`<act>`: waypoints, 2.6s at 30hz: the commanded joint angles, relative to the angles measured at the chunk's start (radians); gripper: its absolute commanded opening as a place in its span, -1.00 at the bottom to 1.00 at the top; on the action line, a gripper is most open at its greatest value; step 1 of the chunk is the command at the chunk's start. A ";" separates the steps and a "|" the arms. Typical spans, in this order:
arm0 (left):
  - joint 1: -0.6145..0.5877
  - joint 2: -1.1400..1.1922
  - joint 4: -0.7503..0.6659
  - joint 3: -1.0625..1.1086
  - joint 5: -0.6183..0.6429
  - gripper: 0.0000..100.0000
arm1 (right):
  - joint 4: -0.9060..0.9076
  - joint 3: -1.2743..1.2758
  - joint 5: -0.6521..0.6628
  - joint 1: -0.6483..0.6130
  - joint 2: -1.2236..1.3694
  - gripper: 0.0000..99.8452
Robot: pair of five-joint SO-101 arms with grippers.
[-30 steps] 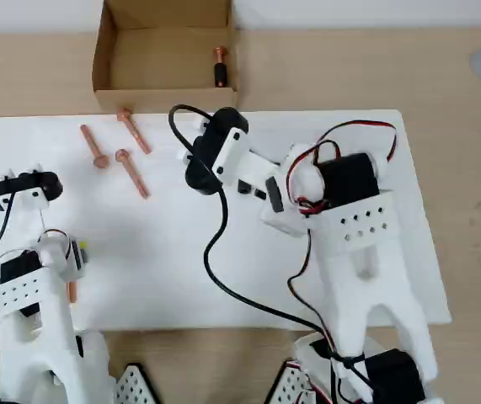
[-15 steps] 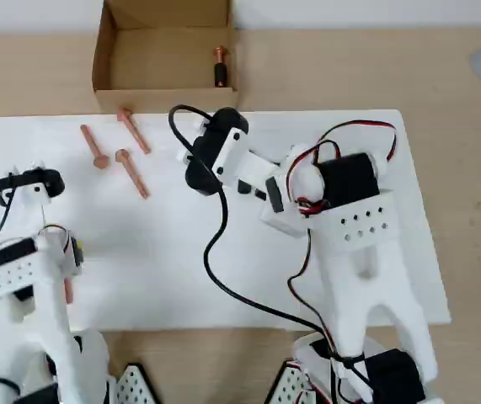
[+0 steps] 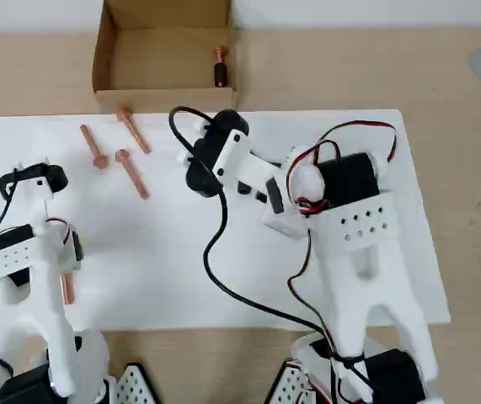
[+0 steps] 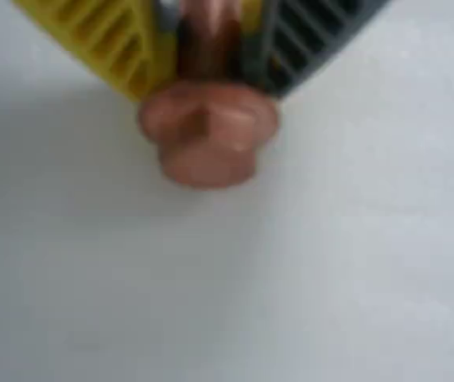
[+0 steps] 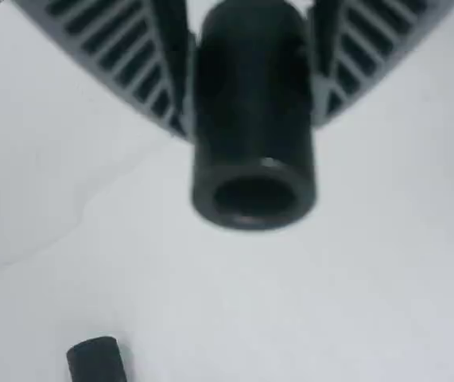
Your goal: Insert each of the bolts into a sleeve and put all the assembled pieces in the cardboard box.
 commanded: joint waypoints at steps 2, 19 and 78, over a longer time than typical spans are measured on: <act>-0.015 0.013 0.000 -0.015 0.020 -0.97 | 0.005 -0.036 -0.005 0.015 -0.041 -0.88; 0.035 -0.377 0.345 -0.554 0.252 -0.97 | -0.080 -0.286 -0.160 0.016 -0.064 -0.88; 0.539 -0.710 0.132 -0.450 0.658 -0.98 | -1.482 1.587 -0.930 -0.263 -1.330 -0.98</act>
